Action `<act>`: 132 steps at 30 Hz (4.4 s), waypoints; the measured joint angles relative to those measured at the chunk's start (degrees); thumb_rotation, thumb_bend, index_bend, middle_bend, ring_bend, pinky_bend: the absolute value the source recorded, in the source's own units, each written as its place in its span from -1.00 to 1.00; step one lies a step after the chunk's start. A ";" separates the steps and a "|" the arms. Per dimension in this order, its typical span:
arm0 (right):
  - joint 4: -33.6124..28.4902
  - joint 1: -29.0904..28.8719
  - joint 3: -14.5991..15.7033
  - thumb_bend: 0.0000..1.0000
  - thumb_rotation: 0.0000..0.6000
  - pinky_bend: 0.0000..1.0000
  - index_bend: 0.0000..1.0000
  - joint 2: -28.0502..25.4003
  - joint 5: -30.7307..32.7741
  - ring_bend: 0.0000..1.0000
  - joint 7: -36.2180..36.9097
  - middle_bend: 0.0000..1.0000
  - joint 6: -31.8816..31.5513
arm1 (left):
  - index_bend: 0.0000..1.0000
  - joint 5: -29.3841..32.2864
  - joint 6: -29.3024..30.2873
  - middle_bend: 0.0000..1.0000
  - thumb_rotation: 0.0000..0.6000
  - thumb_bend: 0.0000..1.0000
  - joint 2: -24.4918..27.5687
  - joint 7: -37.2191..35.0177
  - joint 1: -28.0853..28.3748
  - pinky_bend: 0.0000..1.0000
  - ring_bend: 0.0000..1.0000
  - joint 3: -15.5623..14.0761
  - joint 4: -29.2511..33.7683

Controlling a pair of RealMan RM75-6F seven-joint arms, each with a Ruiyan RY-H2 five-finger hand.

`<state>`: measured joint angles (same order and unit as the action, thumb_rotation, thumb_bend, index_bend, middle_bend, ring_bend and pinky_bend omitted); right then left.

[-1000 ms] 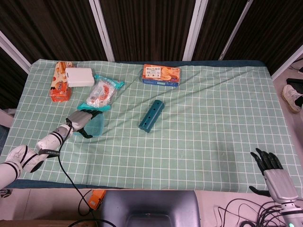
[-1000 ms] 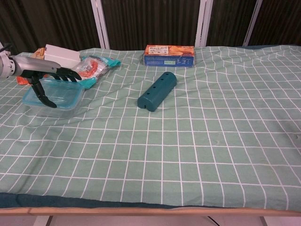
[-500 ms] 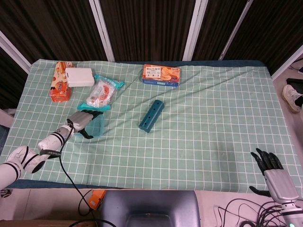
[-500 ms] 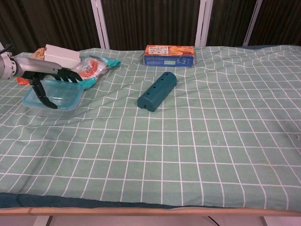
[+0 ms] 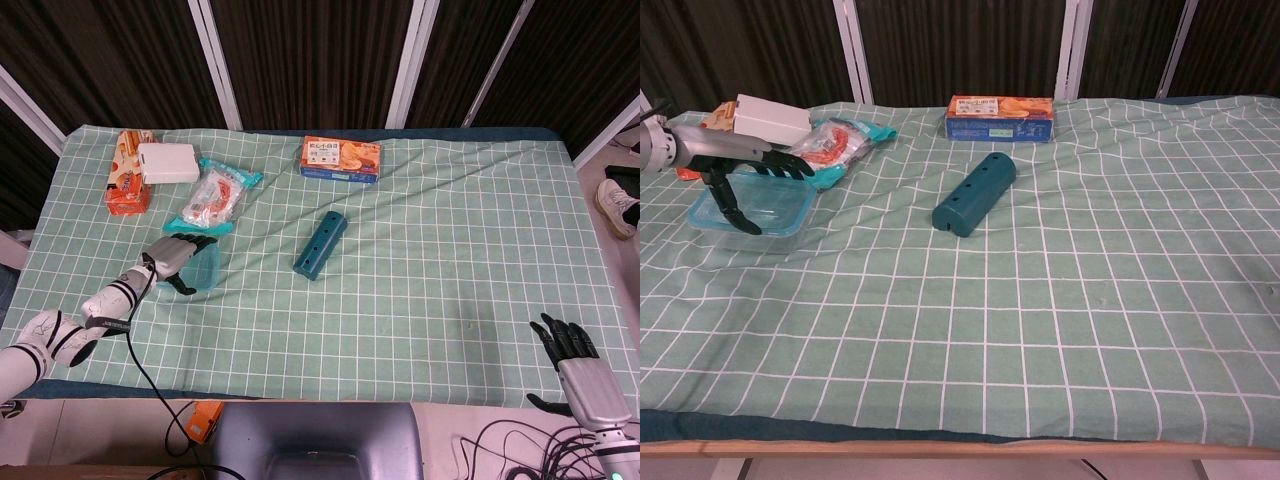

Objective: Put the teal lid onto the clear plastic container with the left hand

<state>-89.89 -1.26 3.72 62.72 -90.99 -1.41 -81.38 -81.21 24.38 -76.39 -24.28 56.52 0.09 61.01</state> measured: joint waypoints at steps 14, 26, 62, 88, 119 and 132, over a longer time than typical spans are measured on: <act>-0.04 -0.18 -0.09 -0.78 1.00 -1.00 -1.00 0.16 0.32 -1.00 -0.28 -1.00 0.46 | -1.00 -0.41 -0.86 -0.47 1.00 -0.50 -0.15 -2.68 -0.52 -0.65 -0.56 0.00 -0.67; -0.05 -0.21 -0.05 -0.77 1.00 -1.00 -1.00 0.13 0.25 -1.00 -0.17 -1.00 0.48 | -1.00 -1.54 -1.40 -1.00 1.00 -0.56 0.21 -7.10 -0.66 -1.00 -1.00 0.04 -1.28; -0.08 -0.08 0.04 -0.77 1.00 -1.00 -1.00 -0.03 0.05 -1.00 0.01 -1.00 0.17 | -1.00 -0.90 2.90 -1.00 1.00 -0.57 0.62 -3.61 -2.21 -1.00 -1.00 0.83 -0.32; 0.21 0.38 1.27 -0.77 1.00 -1.00 -1.00 -0.34 -3.13 -1.00 1.07 -1.00 -1.56 | -1.00 6.61 14.58 -0.67 1.00 -0.58 4.04 16.73 -9.85 -1.00 -1.00 1.78 9.02; 0.01 0.03 0.93 -0.77 1.00 -1.00 -1.00 -0.15 -2.17 -1.00 0.38 -1.00 -0.58 | -1.00 9.23 8.04 -0.57 1.00 -0.58 1.76 18.08 -10.21 -1.00 -1.00 2.04 5.01; 0.07 0.25 1.12 -0.77 1.00 -1.00 -1.00 -0.30 -2.72 -1.00 0.71 -1.00 -1.18 | -1.00 5.20 16.81 -0.68 1.00 -0.56 4.61 17.17 -11.92 -1.00 -1.00 3.30 10.00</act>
<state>-89.81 -1.00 4.85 62.42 -93.71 -0.70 -82.57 -76.01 41.18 -71.79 -7.11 44.60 3.39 71.01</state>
